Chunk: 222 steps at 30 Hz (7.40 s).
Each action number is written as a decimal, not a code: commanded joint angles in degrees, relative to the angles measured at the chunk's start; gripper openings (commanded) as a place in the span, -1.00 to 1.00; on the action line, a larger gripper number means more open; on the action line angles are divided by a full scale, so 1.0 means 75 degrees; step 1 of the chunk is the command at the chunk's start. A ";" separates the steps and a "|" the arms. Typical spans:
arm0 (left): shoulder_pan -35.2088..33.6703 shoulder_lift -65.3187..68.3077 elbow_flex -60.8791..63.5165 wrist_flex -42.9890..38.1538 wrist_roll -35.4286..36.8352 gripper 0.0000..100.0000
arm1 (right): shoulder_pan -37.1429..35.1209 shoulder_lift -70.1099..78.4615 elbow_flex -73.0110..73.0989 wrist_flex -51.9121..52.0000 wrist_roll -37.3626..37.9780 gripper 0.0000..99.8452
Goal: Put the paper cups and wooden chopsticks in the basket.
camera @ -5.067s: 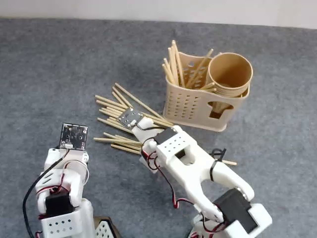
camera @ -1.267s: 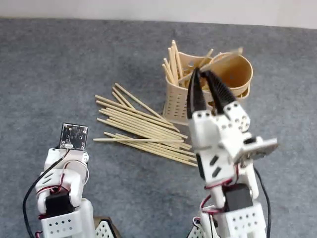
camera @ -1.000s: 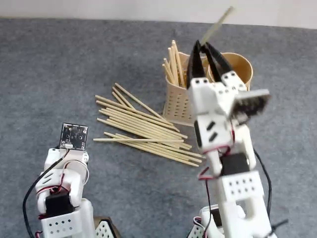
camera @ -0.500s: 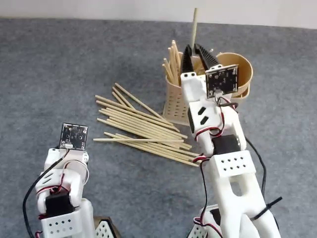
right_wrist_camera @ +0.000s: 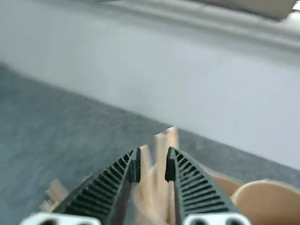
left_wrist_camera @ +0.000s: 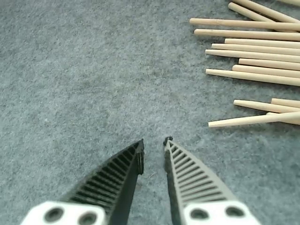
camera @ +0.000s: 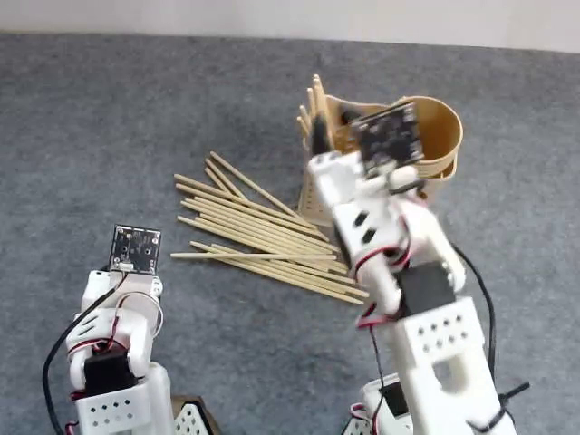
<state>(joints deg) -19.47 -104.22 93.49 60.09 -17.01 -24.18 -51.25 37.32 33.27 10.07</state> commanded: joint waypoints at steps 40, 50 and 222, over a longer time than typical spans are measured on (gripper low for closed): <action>-0.0088 -0.0064 -0.0076 -0.0164 -0.0070 -0.82 | -0.2444 0.4659 -0.0510 0.2151 0.2122 -0.79; -0.0088 -0.0064 -0.0076 -0.0164 -0.0070 -0.82 | -0.2069 0.5761 -0.0862 0.1459 0.2145 -0.79; -0.0604 -0.0076 -0.0088 -0.0223 -0.0059 -0.82 | 0.1459 -0.0217 0.0076 -0.3007 -0.1418 -0.99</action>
<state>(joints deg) -24.57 -104.22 93.49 59.56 -17.01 -14.77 -56.97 39.08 14.02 -0.40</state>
